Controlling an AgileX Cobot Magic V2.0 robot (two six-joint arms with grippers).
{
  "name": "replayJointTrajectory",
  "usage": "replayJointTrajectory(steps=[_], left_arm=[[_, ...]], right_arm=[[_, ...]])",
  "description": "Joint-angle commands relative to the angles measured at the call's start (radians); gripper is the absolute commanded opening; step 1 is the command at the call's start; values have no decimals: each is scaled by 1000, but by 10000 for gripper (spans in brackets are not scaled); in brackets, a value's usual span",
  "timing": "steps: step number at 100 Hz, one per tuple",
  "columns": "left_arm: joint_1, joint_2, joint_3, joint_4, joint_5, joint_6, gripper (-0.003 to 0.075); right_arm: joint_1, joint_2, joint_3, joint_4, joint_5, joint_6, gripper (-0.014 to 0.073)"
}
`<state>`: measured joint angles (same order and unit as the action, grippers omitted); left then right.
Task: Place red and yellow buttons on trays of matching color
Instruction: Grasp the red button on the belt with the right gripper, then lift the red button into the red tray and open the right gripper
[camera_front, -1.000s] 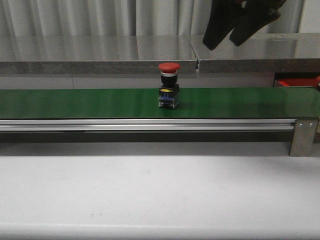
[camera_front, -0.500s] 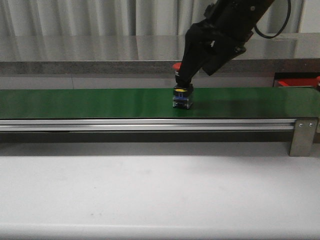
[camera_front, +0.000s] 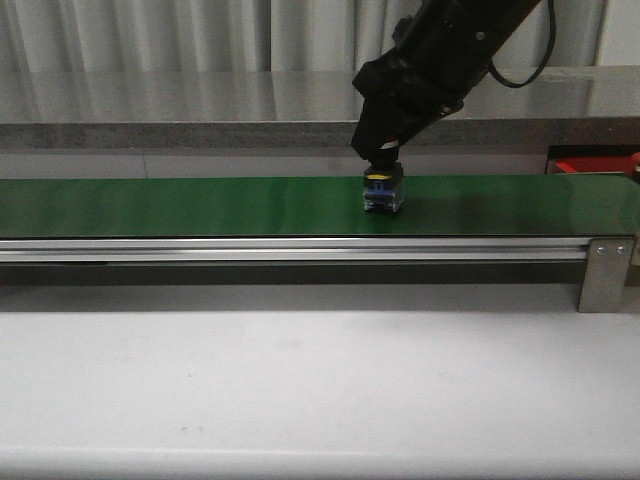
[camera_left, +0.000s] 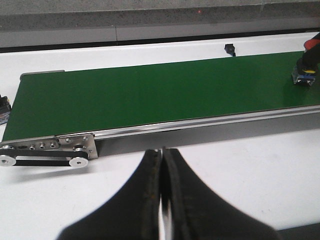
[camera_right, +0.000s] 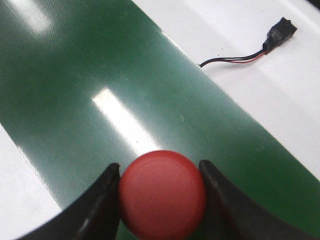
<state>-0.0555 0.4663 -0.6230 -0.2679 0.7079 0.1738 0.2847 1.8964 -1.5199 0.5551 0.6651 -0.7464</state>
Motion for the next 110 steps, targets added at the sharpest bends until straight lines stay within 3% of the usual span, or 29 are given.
replayJointTrajectory(steps=[1,64,110], left_arm=[[-8,4,-24,-16,-72,-5,-20],[-8,4,-24,-16,-72,-5,-20],[-8,4,-24,-16,-72,-5,-20]], right_arm=[[-29,-88,-32,28,-52,-6,-18],[-524,-164,14,34,-94,109,-25],[-579,-140,186,83,-397,111,-25]])
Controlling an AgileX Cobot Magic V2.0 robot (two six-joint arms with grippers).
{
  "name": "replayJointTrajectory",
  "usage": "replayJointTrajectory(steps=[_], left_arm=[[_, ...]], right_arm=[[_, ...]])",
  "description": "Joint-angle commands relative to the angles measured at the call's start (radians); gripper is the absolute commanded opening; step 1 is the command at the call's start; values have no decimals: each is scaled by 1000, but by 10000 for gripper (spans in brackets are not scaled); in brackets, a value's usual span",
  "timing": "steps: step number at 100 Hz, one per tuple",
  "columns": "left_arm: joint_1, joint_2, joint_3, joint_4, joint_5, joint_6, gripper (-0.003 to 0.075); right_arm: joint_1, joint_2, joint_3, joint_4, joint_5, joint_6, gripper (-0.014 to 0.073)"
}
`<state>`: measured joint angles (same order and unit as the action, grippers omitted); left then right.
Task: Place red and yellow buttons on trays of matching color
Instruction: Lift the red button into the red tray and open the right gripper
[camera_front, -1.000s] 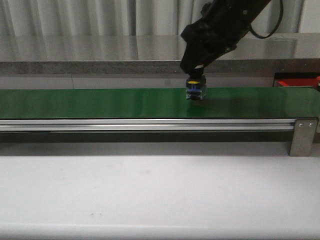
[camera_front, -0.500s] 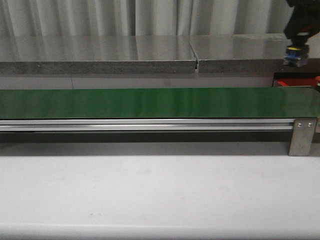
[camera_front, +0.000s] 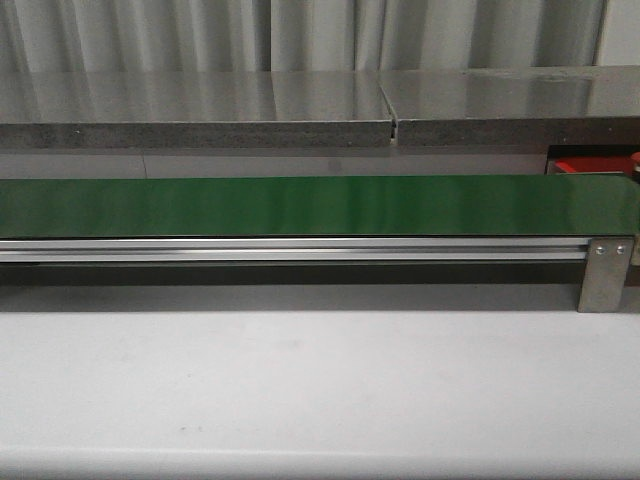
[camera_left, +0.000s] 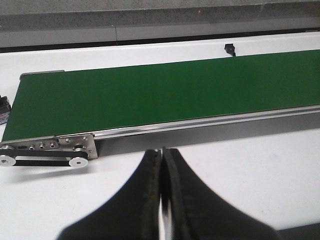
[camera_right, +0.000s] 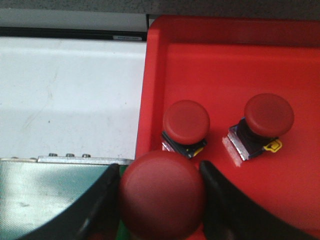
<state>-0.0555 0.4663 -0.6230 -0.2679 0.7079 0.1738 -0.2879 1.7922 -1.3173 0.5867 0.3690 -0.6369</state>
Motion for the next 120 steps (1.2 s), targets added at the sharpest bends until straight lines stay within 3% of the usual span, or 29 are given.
replayJointTrajectory(steps=[1,85,92,111,120], left_arm=[[-8,4,-24,-16,-72,-5,-20],[-8,4,-24,-16,-72,-5,-20],[-8,4,-24,-16,-72,-5,-20],[-8,4,-24,-16,-72,-5,-20],[-8,4,-24,-16,-72,-5,-20]], right_arm=[[-6,-34,-16,52,-102,1,-25],[-6,117,-14,109,-170,1,-8],[-6,117,-14,109,-168,1,66],[-6,113,-14,109,-154,1,455],[-6,101,-14,109,-149,1,520]])
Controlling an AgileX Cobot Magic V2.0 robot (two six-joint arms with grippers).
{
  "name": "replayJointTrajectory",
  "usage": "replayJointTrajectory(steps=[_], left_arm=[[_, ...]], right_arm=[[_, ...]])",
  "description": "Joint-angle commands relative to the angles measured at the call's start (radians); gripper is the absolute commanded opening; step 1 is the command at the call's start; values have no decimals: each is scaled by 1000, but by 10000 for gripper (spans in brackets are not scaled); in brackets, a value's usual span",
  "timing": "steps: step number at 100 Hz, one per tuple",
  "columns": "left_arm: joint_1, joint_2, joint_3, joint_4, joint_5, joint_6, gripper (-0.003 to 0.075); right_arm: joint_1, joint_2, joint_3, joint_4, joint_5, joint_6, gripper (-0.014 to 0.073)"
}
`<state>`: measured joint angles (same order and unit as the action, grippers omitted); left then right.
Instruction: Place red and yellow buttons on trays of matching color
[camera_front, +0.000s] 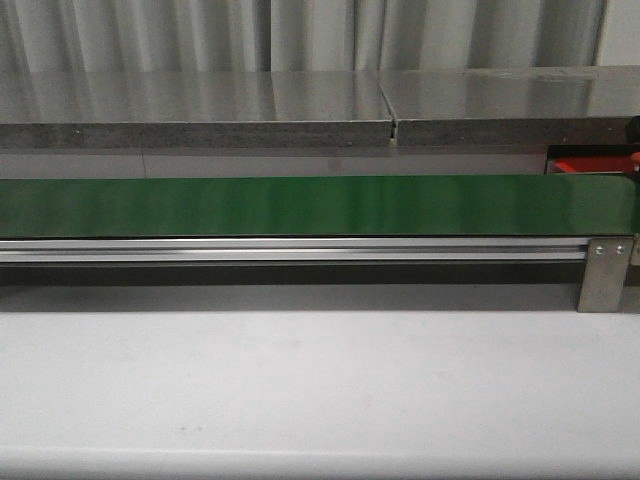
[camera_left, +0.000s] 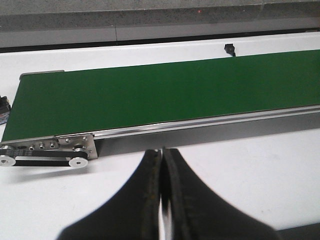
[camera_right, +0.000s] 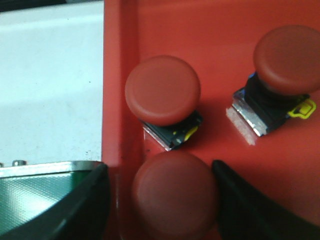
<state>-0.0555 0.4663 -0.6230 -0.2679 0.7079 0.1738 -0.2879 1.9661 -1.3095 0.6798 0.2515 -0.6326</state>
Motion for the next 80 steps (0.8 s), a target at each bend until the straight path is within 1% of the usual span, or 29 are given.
replayJointTrajectory(steps=[1,20,38,48,53,57,58,65,67,72,78,79,80], left_arm=[[-8,4,-24,-16,-72,-5,-20],[-8,4,-24,-16,-72,-5,-20],[-8,4,-24,-16,-72,-5,-20],[-8,4,-24,-16,-72,-5,-20],[-8,4,-24,-16,-72,-5,-20],[-8,4,-24,-16,-72,-5,-20],[-8,4,-24,-16,-72,-5,-20],[-8,4,-24,-16,-72,-5,-20],[-8,4,-24,-16,-72,-5,-20],[-8,4,-24,-16,-72,-5,-20],[-8,4,-24,-16,-72,-5,-20],[-8,4,-24,-16,-72,-5,-20],[-8,4,-24,-16,-72,-5,-20]], right_arm=[[-6,-76,-22,16,-31,-3,521],[-6,-125,-15,16,-31,-3,521],[-6,-198,36,16,-38,-3,521],[-6,-249,79,15,-40,-3,496],[-3,-279,110,15,-39,-3,461],[2,-308,132,14,-39,-5,407],[4,-308,136,14,-39,-5,407],[20,-352,172,-1,-36,-17,303],[25,-371,182,-7,-35,-20,257],[39,-399,205,-10,-28,-27,186],[58,-448,234,-11,-22,-35,79],[61,-448,237,-11,-22,-35,79],[65,-458,243,-11,-21,-35,50]])
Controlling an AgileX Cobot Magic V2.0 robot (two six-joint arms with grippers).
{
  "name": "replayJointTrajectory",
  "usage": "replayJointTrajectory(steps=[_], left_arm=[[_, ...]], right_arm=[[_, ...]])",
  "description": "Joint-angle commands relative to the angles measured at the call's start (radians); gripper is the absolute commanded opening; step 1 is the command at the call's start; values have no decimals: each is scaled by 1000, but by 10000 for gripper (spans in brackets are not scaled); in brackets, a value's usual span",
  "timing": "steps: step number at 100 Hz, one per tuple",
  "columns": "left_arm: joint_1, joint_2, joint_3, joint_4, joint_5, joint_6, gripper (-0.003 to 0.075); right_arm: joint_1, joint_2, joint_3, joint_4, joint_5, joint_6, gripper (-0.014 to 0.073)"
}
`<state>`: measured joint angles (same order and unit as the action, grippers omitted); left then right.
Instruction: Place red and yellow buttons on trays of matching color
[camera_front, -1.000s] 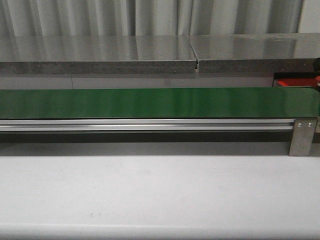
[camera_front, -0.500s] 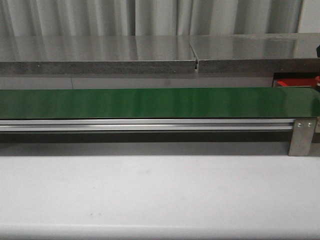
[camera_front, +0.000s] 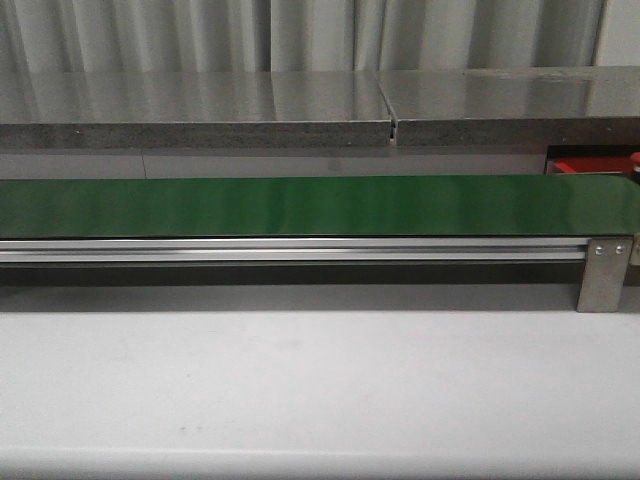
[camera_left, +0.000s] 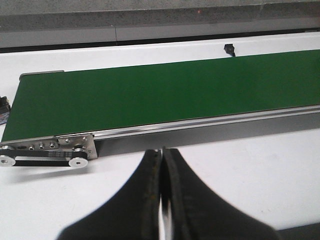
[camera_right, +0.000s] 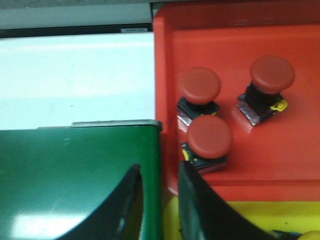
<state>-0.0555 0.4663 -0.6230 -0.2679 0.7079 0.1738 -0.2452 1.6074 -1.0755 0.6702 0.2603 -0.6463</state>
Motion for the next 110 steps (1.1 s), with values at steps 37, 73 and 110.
replayJointTrajectory(steps=[37,73,110], left_arm=[[-8,4,-24,-16,-72,-5,-20],[-8,4,-24,-16,-72,-5,-20],[-8,4,-24,-16,-72,-5,-20]], right_arm=[[167,-366,170,0,-13,-21,-75],[216,-648,376,-1,10,-21,-75],[216,-937,558,0,32,-21,-75]])
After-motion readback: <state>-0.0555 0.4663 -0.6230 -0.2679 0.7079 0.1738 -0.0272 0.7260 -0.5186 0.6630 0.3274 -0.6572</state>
